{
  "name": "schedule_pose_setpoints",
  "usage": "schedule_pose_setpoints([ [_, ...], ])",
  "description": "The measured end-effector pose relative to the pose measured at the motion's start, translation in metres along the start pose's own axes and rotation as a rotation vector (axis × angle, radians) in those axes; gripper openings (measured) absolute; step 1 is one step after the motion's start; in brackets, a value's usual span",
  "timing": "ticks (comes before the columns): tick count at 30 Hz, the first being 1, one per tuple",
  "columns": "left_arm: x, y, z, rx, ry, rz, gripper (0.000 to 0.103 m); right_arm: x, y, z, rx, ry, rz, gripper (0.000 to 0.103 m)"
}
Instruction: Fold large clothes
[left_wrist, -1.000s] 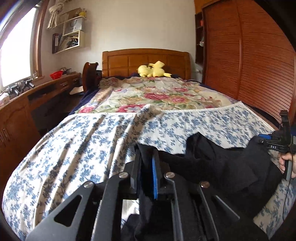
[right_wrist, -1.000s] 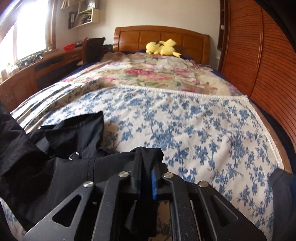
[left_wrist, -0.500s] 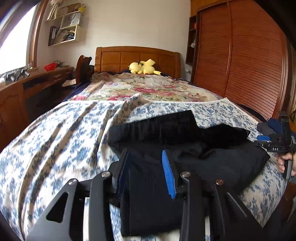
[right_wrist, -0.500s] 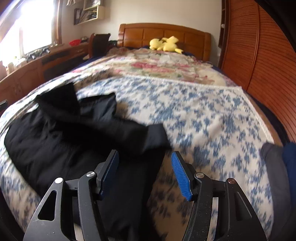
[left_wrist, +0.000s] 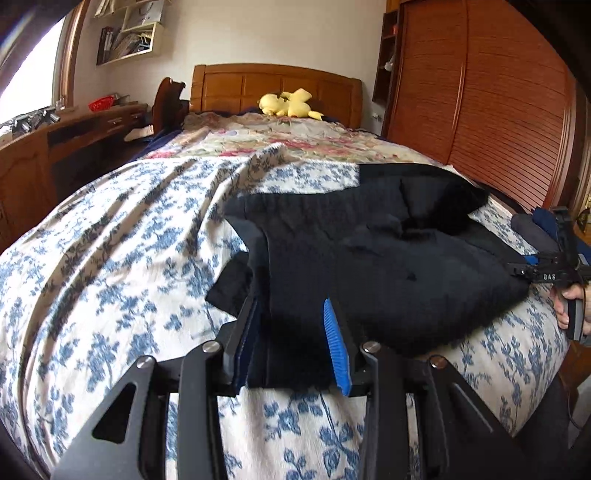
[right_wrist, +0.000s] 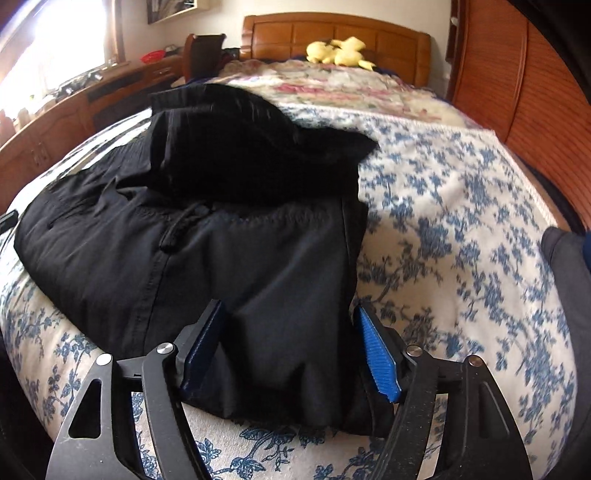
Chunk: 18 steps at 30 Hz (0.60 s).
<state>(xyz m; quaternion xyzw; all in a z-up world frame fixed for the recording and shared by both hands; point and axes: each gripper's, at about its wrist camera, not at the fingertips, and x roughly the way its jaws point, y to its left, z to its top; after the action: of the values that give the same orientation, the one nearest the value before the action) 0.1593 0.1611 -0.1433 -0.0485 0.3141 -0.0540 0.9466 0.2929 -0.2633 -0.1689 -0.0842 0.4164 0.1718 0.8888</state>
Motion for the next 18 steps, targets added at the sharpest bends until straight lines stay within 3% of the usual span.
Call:
schedule_pose_setpoints([
  [18, 0.003, 0.007, -0.020, -0.021, 0.042, 0.033, 0.038, 0.009, 0.003, -0.019, 0.028, -0.046, 0.000, 0.079],
])
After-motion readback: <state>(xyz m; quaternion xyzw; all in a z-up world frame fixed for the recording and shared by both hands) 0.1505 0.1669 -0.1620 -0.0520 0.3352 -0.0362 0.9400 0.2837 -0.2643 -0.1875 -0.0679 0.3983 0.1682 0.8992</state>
